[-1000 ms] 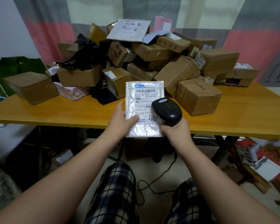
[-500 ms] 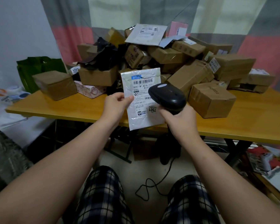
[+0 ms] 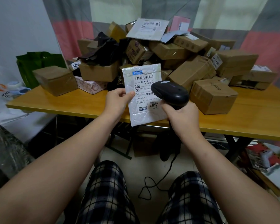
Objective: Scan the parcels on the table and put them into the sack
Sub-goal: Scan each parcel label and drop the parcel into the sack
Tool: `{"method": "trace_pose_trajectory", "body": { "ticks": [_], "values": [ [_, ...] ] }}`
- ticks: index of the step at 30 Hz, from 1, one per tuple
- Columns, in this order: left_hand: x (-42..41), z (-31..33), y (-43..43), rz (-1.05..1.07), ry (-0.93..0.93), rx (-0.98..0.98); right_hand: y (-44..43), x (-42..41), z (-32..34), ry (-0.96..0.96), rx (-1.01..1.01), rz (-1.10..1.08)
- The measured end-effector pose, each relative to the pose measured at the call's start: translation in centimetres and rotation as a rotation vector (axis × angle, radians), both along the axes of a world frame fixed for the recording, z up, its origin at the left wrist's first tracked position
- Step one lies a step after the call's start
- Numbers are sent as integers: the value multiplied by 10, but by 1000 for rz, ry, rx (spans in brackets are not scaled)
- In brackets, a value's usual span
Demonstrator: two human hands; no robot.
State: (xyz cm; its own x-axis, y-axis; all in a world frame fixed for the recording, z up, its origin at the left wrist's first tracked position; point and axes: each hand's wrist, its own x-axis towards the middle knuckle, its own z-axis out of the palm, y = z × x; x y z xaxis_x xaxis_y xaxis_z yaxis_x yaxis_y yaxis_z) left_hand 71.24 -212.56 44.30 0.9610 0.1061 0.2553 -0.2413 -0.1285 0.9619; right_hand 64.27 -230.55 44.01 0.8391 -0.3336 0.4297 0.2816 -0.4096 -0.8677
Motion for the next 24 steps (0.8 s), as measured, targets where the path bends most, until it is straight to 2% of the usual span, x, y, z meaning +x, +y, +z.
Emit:
{"method": "trace_pose_trajectory", "body": {
  "ticks": [8,13,24],
  "values": [
    [-8,2,6,-9,-32,-65,8,0,-2,0,81,86],
    [-31,-2,41,40,-106,-90,37,-4,-4,-42,95,219],
    [-131,-73,218,614,-8,-73,197,7,-59,130,-32,693]
  ]
}}
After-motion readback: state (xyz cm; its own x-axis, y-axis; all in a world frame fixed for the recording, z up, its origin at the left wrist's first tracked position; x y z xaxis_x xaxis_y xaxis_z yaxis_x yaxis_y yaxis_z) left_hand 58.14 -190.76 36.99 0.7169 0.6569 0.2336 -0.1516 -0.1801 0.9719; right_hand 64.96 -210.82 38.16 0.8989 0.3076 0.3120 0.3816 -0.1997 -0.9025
